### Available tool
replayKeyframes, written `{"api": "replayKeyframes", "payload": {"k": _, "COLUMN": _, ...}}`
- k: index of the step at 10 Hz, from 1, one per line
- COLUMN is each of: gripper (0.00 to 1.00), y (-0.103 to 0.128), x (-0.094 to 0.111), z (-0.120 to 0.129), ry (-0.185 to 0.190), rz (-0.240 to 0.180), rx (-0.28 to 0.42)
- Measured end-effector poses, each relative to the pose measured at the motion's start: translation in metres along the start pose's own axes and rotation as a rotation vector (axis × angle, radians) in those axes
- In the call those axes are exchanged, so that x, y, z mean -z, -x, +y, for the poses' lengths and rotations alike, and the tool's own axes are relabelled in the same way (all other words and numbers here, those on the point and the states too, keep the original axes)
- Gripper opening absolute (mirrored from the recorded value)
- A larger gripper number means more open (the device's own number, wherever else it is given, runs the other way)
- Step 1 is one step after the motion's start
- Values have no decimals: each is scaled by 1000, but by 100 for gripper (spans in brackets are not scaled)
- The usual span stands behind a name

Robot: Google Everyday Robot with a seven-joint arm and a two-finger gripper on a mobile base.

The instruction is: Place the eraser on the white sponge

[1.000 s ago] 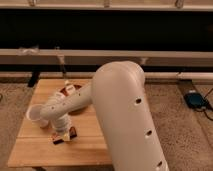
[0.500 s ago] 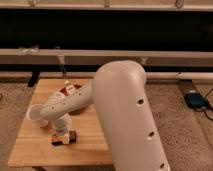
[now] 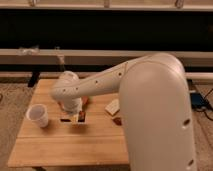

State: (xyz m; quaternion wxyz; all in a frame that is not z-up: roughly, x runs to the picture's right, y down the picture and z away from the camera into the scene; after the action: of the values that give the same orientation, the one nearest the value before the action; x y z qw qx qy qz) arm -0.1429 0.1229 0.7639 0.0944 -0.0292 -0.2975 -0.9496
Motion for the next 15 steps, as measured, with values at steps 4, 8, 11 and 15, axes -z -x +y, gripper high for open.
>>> {"api": "replayKeyframes", "payload": {"k": 4, "gripper": 0, "y": 49, "x": 32, "z": 76, "ry": 80, "rz": 3, "rx": -165}}
{"api": "replayKeyframes", "payload": {"k": 8, "gripper": 0, "y": 106, "x": -10, "z": 106, "ry": 82, "rz": 3, "rx": -382}}
{"api": "replayKeyframes", "payload": {"k": 11, "gripper": 0, "y": 126, "x": -36, "z": 113, "ry": 60, "rz": -9, "rx": -480}}
{"api": "replayKeyframes", "payload": {"k": 15, "gripper": 11, "y": 145, "x": -47, "z": 118, "ry": 53, "rz": -34, "rx": -567}}
